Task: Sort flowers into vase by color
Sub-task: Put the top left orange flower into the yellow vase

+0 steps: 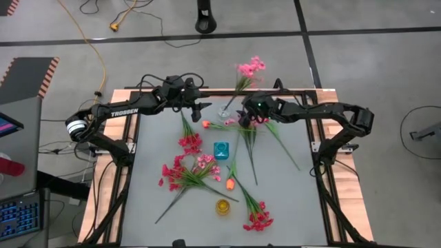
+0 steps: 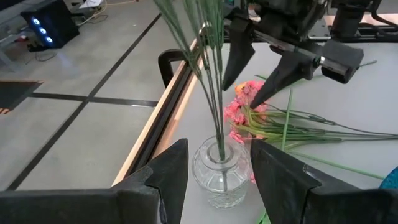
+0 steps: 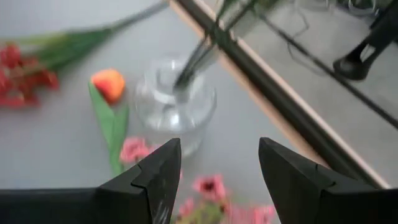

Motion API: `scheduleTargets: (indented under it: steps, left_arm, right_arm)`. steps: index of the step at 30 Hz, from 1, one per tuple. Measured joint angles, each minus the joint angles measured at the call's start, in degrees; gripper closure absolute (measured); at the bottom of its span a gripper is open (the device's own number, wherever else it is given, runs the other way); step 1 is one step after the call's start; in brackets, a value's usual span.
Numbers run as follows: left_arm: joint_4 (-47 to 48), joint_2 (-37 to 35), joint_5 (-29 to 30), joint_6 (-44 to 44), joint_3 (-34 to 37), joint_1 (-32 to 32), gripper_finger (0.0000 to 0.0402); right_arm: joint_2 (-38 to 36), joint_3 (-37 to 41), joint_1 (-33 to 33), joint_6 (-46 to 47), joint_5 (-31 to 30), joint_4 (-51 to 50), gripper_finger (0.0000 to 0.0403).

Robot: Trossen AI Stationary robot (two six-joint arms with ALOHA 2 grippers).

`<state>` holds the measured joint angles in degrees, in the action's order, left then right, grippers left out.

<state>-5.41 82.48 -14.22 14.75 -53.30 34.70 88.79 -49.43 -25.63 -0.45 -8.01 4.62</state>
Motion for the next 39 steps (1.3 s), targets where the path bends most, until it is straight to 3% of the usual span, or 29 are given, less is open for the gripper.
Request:
scheduleTargets:
  steps: [20,27,39]
  left_arm:
    - [0.26,0.00,0.05,0.05,0.02,-0.01,0.0239]
    - [0.55,0.00,-0.04,-0.01,0.02,-0.02,0.0239]
    - [0.90,0.00,-0.11,-0.32,0.02,-0.02,0.0239]
  right_arm:
    - [-4.18,0.02,4.67,0.46,0.24,-19.37,0.0159]
    - [-5.19,0.00,8.97,-4.18,0.60,-18.31,0.0159]
    - [4.11,0.00,13.38,-10.57,0.63,-4.58,0.0183]
